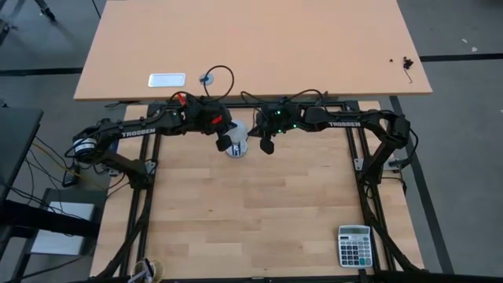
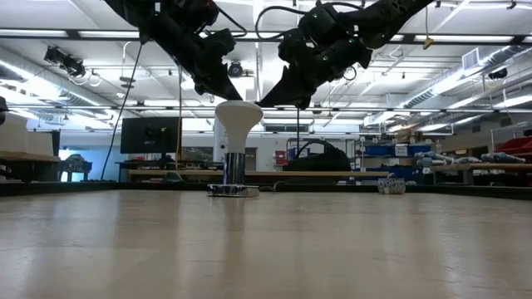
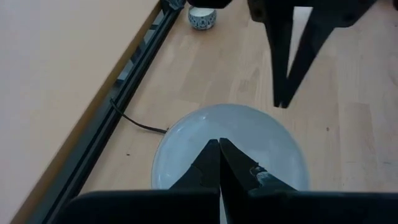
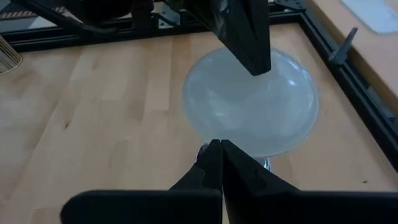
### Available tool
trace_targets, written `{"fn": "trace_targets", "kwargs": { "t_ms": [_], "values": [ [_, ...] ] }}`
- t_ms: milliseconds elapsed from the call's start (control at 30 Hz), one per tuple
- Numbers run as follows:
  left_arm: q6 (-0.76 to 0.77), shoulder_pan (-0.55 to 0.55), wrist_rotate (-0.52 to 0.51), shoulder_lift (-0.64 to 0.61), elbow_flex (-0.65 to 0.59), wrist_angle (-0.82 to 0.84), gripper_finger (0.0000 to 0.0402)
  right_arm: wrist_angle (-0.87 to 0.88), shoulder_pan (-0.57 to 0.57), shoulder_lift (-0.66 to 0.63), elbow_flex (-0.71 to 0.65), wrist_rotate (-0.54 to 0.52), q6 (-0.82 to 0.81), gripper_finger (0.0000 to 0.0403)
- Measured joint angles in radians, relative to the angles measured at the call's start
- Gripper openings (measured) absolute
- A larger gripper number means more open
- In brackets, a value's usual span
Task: Screw lightbulb
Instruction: Insert the light into the lamp socket
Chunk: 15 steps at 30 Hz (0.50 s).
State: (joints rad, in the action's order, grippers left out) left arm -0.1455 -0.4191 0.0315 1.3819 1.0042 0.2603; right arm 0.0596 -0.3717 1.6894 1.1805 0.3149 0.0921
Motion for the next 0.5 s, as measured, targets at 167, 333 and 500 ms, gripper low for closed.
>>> {"fn": "trace_targets", "kwargs": {
  "t_ms": [167,333,500],
  "values": [
    [0.0,0.0,0.0,0.0,0.0,-0.008,0.0,0.011,0.012,0.0,0.0,-0.03,0.012,0.0008],
    [0.0,0.0,0.0,0.0,0.0,-0.007,0.0,0.01,0.01,0.0,0.0,-0.031,0.012,0.0008],
    [0.0,0.0,0.0,0.0,0.0,-0.003,0.0,0.008,0.009,0.0,0.0,-0.034,-0.008,0.0008]
  ]
}}
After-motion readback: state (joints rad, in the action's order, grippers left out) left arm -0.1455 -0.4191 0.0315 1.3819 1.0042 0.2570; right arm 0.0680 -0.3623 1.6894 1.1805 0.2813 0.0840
